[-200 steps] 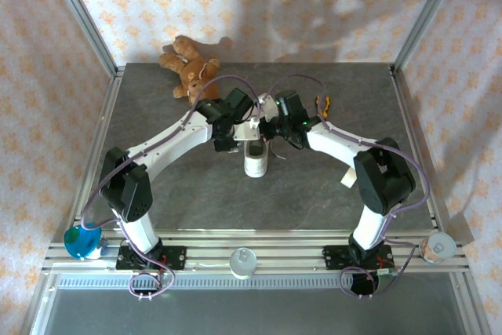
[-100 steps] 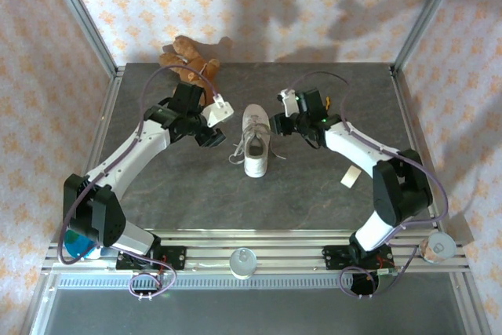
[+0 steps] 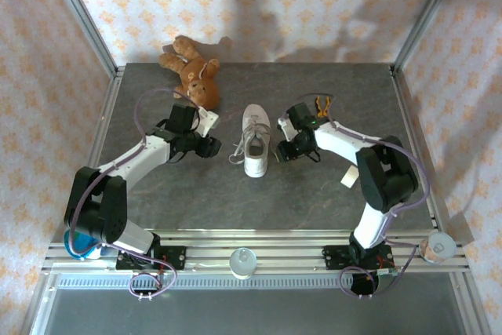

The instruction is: Tie the shoes

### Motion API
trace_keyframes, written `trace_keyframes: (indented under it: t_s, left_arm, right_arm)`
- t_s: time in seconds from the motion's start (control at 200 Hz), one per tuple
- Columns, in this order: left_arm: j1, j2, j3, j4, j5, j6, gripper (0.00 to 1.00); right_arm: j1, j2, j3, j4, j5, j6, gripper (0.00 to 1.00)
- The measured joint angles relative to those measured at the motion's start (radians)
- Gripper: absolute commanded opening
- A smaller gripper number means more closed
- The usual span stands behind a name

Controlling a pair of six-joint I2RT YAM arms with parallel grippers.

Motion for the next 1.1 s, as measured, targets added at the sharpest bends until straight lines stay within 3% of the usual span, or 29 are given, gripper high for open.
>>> trace_keyframes:
  t_s: [0.34,0.41,0.515,0.661,0.806,0.991,1.101]
  left_arm:
    - [0.023,0.021,0.001,0.042,0.003,-0.063,0.54]
    - [0.026,0.021,0.0,0.047,0.003,-0.064,0.54]
    - [0.029,0.021,-0.001,0.05,0.007,-0.064,0.53]
    - [0.035,0.021,-0.001,0.048,0.015,-0.048,0.51]
    - [0.035,0.021,0.027,-0.01,0.037,0.049,0.5]
    - [0.034,0.014,0.059,-0.097,0.041,0.304,0.51]
    - [0.034,0.011,0.055,-0.125,0.043,0.49,0.54]
  right_arm:
    - [0.07,0.14,0.145,-0.116,0.09,0.013,0.5]
    - [0.076,0.149,0.158,-0.128,0.115,0.024,0.34]
    - [0.075,0.15,0.161,-0.123,0.153,0.042,0.0]
    - [0.076,0.132,0.138,-0.092,0.179,0.06,0.0]
    - [0.025,0.039,0.054,-0.047,0.197,0.085,0.0]
    - [-0.095,-0.103,-0.003,-0.021,0.192,0.124,0.0]
    - [-0.112,-0.137,-0.005,-0.013,0.191,0.133,0.0]
